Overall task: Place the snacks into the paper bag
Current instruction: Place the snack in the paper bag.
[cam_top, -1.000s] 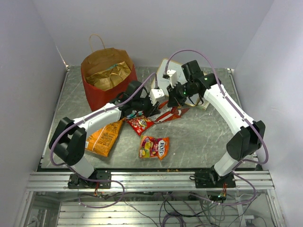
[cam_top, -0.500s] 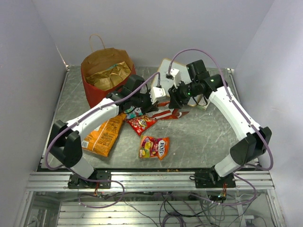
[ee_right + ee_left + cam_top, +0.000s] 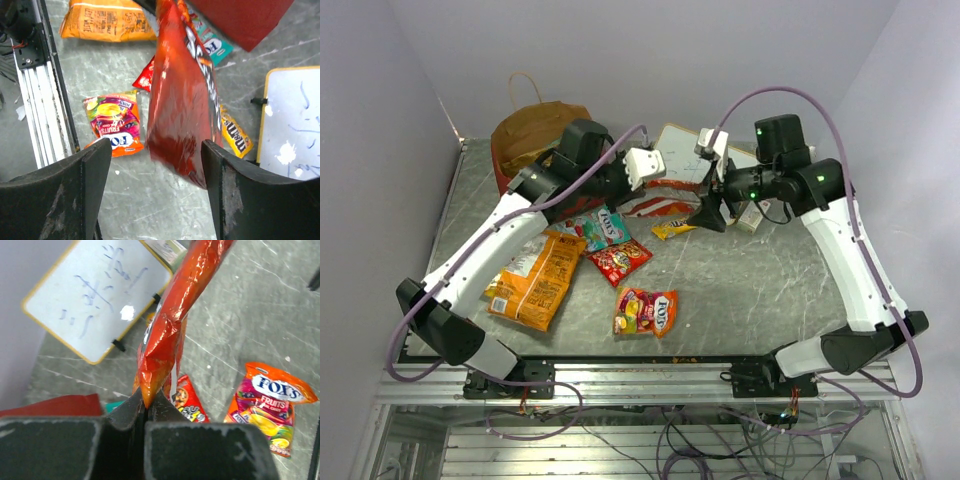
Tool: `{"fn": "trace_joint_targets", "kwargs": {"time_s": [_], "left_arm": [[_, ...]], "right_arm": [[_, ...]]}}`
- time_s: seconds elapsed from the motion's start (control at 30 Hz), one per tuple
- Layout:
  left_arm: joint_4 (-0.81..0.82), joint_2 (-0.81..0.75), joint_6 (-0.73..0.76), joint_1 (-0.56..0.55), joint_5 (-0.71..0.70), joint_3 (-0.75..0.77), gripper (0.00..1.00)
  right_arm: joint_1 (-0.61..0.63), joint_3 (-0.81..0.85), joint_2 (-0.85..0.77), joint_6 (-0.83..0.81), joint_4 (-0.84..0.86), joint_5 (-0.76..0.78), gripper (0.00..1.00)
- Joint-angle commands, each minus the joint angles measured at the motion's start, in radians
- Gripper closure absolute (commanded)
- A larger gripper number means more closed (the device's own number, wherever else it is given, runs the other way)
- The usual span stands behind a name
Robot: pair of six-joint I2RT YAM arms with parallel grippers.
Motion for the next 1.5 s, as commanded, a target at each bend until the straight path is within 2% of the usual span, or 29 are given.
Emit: {"fn": "trace_joint_targets", "kwargs": {"time_s": [0.0,0.07,0.2,0.5,0.8,0.93,1.17,1.47], "left_arm": [[-0.064,0.005,0.016,0.006,-0.091,0.136,0.93],[-0.068,0.012,0.013,0.006,-0.115,0.181,0.93],[-0.067,0.031,0.003,0.006,-0.180,0.278,0.93],[-0.039,0.107,-0.027,0.011,-0.431,0.541,0.93],[-0.011,0.104,0.033,0.063,-0.668,0.555,0.93],[-0.020,0.094,0.059,0.148,-0.680,0.539,0.93],[-0.073,0.102,0.103,0.351,-0.574,0.505,0.93],[-0.107,0.165,0.143,0.477,-0.457,0.478,0.93]], "right_arm": [[-0.037,0.084,-0.029,-0.065,-0.078,-0.105,0.25],[-0.050,0.102,-0.037,-0.075,-0.088,-0.121,0.21],[-0.081,0.096,-0.068,-0.061,-0.067,-0.105,0.20],[-0.177,-0.060,-0.164,-0.015,0.020,-0.080,0.21],[-0.212,-0.235,-0.235,-0.013,0.085,-0.025,0.21],[-0.212,-0.308,-0.242,-0.026,0.124,-0.003,0.21],[-0.212,-0.472,-0.249,-0.052,0.219,0.040,0.22],[-0.215,-0.664,-0.274,-0.043,0.345,0.079,0.23]]}}
